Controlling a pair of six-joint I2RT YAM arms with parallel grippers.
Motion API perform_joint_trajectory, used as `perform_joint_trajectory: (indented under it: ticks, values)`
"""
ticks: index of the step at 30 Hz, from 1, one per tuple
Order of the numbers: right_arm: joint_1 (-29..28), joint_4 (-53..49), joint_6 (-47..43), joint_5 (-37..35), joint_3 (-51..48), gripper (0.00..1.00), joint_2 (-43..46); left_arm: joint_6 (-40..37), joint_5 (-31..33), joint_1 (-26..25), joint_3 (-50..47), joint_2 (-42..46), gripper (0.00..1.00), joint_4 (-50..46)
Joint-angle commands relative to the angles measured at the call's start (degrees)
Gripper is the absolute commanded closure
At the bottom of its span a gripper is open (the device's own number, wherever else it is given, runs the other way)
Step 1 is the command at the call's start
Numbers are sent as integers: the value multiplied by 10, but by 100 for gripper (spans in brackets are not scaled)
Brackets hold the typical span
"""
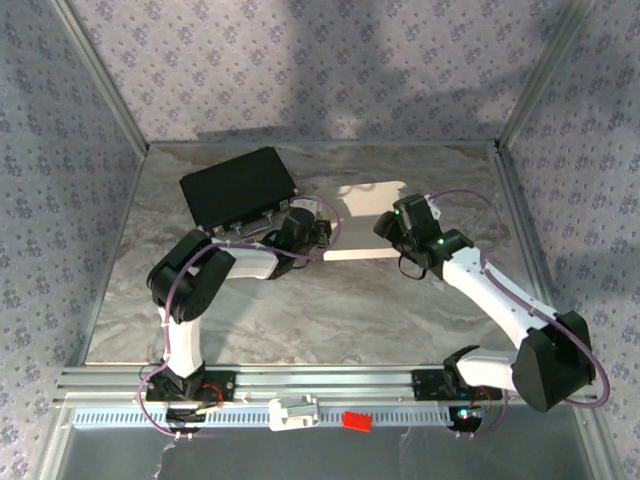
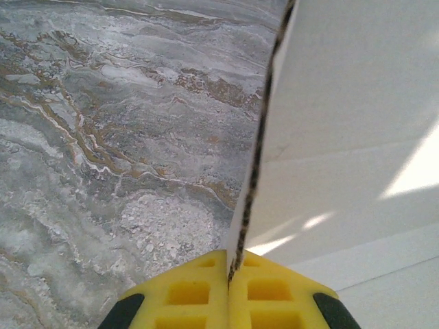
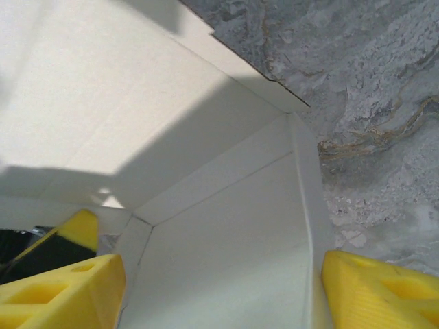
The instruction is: Fold the paper box
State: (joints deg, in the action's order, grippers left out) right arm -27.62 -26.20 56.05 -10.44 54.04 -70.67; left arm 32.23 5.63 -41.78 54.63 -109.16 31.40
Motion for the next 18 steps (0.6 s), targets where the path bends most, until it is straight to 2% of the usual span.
perform_joint_trajectory:
  ticks: [1, 3, 5, 8, 11, 15, 18]
  values:
    - [-5, -79, -8, -28, 48, 25, 32, -22, 0, -10, -2, -4, 100, -89]
    - [7, -123, -7, -51, 76, 25, 39, -25, 3, -10, 0, -4, 100, -95]
    - [41, -133, -10, -48, 99, 27, 34, -29, 5, -12, 2, -2, 100, -98]
    - [122, -147, -2, 4, 137, 29, -2, -37, 10, -16, 9, -2, 100, -106]
    - [181, -173, -4, 66, 221, 32, -64, -45, 17, -22, 14, -1, 100, -114]
    - [186, -237, 9, 103, 334, 34, -145, -49, 33, -27, 21, 0, 100, -126]
    - [187, -257, 2, 96, 362, 35, -173, -51, 39, -29, 24, 0, 100, -132]
